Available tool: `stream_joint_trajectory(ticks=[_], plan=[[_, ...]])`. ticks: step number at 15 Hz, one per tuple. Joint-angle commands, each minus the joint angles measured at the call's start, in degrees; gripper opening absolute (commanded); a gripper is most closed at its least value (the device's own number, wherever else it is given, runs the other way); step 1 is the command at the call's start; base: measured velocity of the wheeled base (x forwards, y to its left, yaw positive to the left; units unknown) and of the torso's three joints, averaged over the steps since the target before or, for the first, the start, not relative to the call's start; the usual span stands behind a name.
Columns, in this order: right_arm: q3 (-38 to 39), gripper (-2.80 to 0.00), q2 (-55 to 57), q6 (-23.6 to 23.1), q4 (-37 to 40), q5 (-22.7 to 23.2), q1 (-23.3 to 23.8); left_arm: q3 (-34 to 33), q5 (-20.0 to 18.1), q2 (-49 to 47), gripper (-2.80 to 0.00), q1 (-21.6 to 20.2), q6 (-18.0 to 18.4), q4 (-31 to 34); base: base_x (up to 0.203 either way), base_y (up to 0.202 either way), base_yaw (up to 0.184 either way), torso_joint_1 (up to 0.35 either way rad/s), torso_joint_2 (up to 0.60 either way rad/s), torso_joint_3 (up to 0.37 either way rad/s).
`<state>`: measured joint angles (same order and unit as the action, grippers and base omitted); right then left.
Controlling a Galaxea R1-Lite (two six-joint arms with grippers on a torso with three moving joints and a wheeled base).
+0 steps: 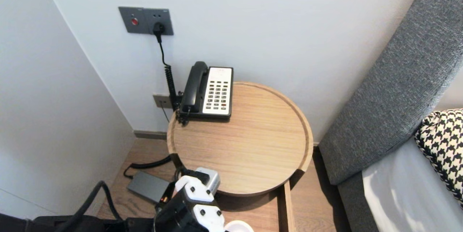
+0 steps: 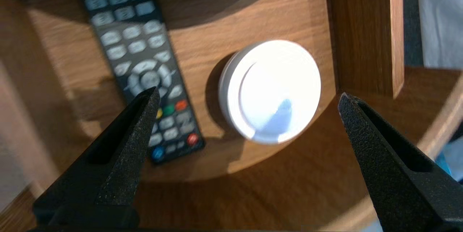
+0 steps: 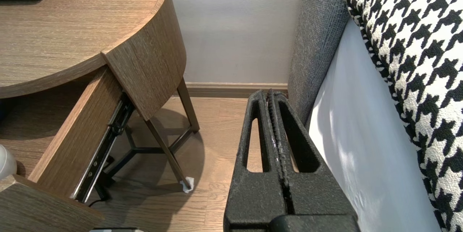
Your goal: Put the remote controls on the table in the drawer one by one
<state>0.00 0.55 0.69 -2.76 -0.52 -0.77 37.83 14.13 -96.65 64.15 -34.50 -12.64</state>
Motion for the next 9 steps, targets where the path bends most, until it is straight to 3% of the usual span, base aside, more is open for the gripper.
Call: stream_joint_trajectory(ticks=[1, 5, 9], plan=[[1.49, -2.8, -0.02, 0.01, -0.05, 0.0, -0.02, -2.48, 0.03, 4.7, -2.8, -0.18, -0.21, -0.02, 0.0, 0.0, 0.0, 0.0, 0.0, 0.0], [1.49, -2.8, -0.02, 0.01, -0.05, 0.0, -0.02, -4.42, 0.02, 7.52, -2.8, -0.54, -0.24, 0.51, 0.0, 0.0, 0.0, 0.0, 0.0, 0.0], [1.49, -2.8, -0.02, 0.01, -0.05, 0.0, -0.02, -4.54, 0.02, 9.95, -2.8, -4.29, -0.21, 0.42, 0.0, 0.0, 0.0, 0.0, 0.0, 0.0]])
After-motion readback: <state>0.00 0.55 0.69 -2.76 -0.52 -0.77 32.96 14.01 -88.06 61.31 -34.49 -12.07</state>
